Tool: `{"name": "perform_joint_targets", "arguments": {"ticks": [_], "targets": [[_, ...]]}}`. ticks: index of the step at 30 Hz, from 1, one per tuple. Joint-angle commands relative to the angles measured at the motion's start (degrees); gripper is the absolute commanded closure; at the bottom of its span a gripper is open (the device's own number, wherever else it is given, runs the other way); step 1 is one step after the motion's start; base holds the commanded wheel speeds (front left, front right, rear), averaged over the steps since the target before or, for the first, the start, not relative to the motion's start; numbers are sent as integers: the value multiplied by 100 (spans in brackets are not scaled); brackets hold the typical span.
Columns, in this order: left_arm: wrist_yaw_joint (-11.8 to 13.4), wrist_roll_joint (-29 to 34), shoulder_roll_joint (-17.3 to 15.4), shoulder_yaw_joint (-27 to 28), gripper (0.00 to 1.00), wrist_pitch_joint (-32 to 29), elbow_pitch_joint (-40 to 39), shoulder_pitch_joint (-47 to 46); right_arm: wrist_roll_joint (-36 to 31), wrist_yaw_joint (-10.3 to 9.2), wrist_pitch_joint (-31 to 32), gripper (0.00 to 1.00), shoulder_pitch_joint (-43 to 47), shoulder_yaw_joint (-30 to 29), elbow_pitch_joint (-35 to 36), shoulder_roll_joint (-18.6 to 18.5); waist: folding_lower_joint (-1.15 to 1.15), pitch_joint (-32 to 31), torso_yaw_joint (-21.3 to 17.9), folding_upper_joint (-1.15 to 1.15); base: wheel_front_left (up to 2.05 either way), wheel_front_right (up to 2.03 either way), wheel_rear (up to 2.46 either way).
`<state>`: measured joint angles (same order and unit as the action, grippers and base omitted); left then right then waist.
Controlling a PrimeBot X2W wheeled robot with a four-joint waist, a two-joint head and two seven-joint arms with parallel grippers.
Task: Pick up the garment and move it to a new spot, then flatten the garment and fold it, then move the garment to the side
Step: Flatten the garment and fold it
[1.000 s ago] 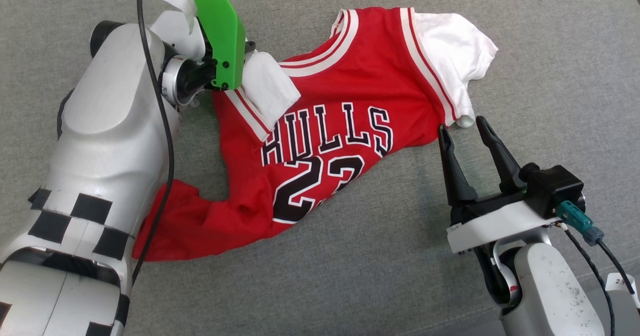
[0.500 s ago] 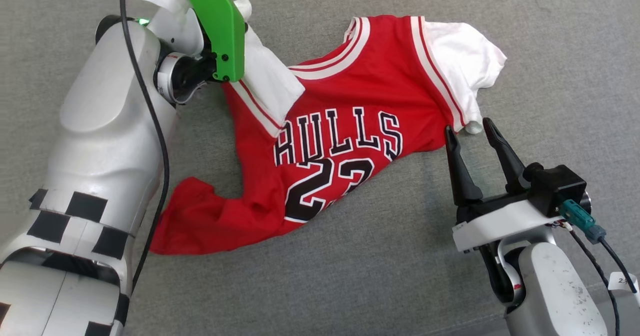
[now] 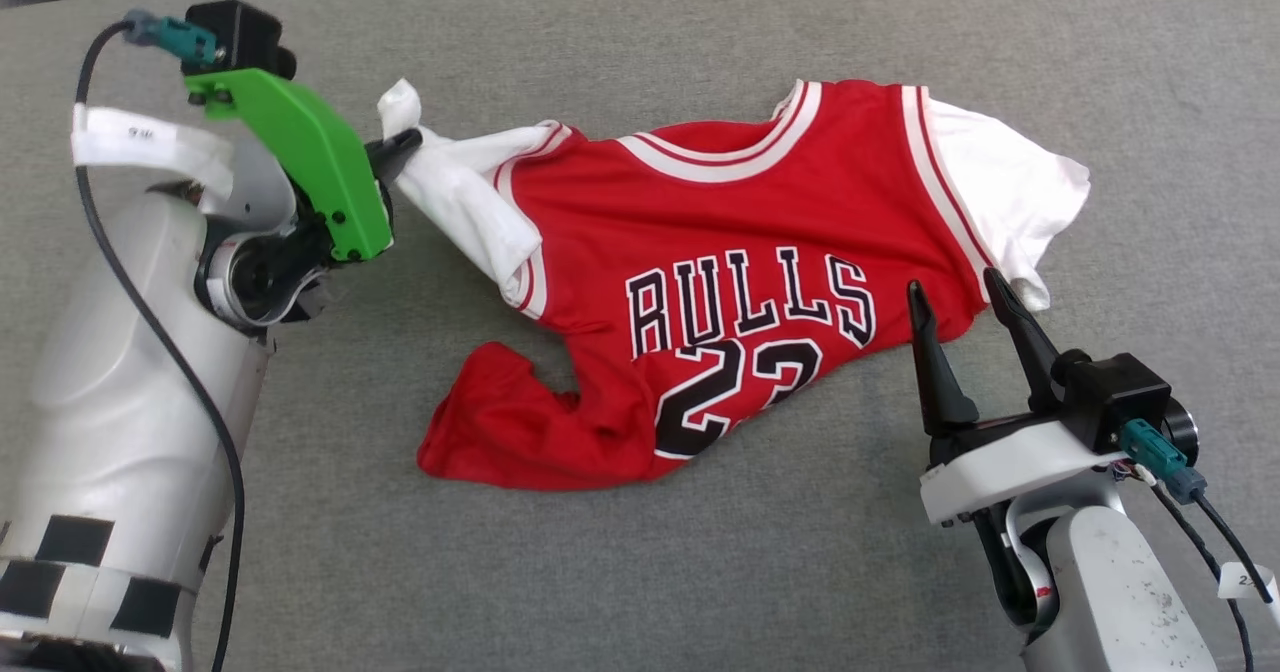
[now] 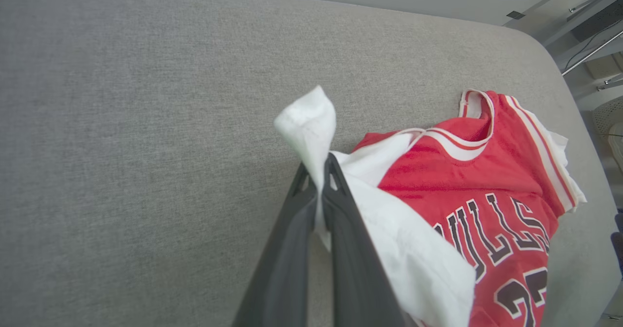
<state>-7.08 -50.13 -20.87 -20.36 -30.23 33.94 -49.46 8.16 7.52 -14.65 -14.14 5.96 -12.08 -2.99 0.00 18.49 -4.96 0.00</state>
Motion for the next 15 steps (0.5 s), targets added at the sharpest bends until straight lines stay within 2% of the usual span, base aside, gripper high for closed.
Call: {"name": "perform_joint_targets", "arguments": {"ticks": [1,7,15], "targets": [[-37,-105,-82,51,100,80,-42,182,-74,-3,-23,0,29,-2,-18,9,0,-142,215,0,0,0,0],[-39,-392,-328,65,100,521,-147,754,-134,-3,87,0,-1,2,58,-35,0,-25,338,0,0,0,0],[-40,-519,-529,-186,100,1313,-40,981,-196,-3,230,0,-3,-20,229,-117,0,141,404,0,0,0,0]]}}
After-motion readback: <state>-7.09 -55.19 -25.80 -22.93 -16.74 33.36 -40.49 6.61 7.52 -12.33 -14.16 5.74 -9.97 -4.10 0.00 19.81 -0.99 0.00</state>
